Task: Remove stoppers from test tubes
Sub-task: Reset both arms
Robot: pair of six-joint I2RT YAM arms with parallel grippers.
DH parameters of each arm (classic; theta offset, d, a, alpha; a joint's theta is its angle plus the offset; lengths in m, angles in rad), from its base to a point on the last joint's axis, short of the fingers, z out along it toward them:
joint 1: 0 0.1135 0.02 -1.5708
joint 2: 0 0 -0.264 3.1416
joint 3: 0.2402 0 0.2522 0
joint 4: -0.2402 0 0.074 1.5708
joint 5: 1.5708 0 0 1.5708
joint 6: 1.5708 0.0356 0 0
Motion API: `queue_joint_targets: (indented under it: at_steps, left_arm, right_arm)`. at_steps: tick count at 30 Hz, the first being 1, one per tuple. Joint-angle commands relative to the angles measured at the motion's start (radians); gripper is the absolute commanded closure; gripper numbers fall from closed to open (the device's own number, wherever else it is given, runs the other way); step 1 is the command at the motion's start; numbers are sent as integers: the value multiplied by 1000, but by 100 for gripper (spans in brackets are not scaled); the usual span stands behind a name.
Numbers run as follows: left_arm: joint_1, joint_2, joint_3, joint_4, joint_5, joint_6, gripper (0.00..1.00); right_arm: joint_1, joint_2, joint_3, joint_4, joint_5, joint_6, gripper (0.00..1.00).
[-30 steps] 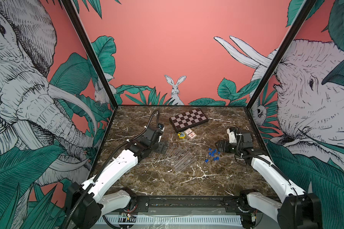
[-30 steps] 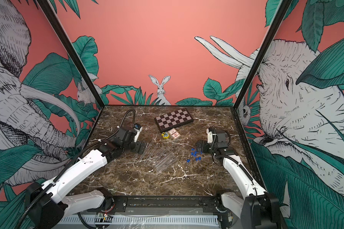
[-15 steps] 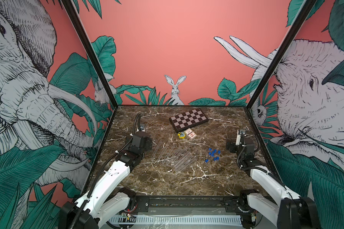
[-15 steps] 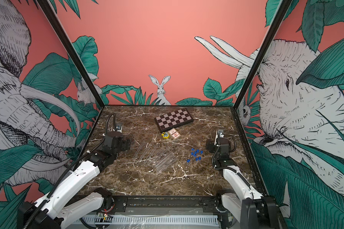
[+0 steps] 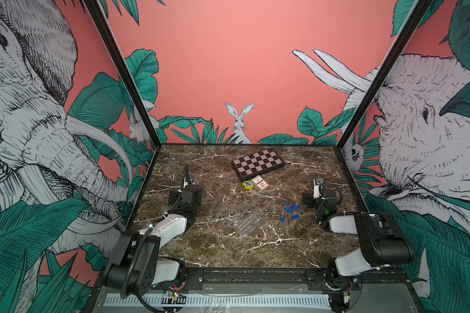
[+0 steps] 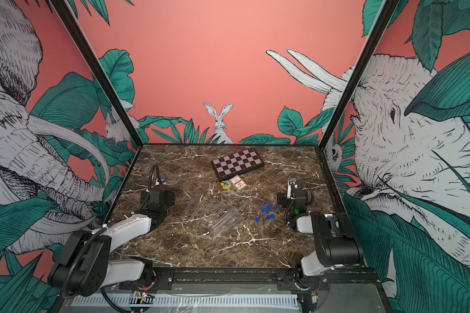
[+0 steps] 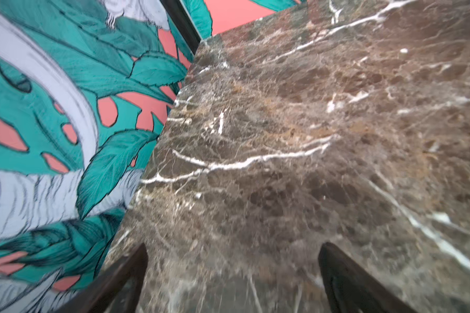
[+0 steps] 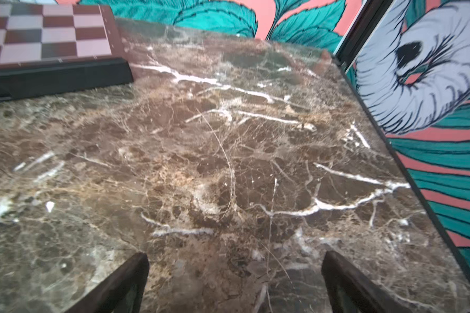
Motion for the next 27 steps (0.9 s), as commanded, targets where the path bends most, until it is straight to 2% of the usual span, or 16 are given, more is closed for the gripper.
queue_joint_targets:
  at_steps: [1, 2, 5, 7, 10, 11, 13, 15, 17, 20, 27]
  left_arm:
    - [49, 85, -8, 301, 81, 57, 0]
    - [51, 112, 5, 321, 86, 83, 1]
    - [105, 185, -4, 423, 231, 91, 0]
    - [166, 167, 10, 332, 338, 33, 0]
    - [183, 218, -67, 517, 412, 43, 0]
    - [183, 237, -70, 574, 417, 53, 0]
    - [185, 201, -57, 478, 423, 37, 0]
    - [185, 228, -69, 553, 420, 48, 1]
    - [185, 204, -60, 490, 422, 39, 0]
    - [186, 221, -69, 537, 417, 44, 0]
    - [186, 209, -62, 501, 418, 40, 1]
  right_arm:
    - [-9, 4, 22, 95, 34, 10, 1]
    - [-12, 2, 31, 73, 39, 17, 1]
    - [-21, 3, 32, 72, 41, 29, 1]
    - [-21, 1, 31, 73, 41, 30, 1]
    - [-22, -1, 31, 73, 41, 30, 1]
    - [-21, 0, 31, 76, 41, 29, 1]
    - [-23, -1, 31, 74, 42, 29, 1]
    - [-22, -1, 31, 75, 42, 29, 1]
    - [-22, 0, 30, 75, 41, 30, 1]
    - [-22, -1, 33, 73, 41, 29, 1]
    - [-22, 1, 32, 72, 32, 26, 1]
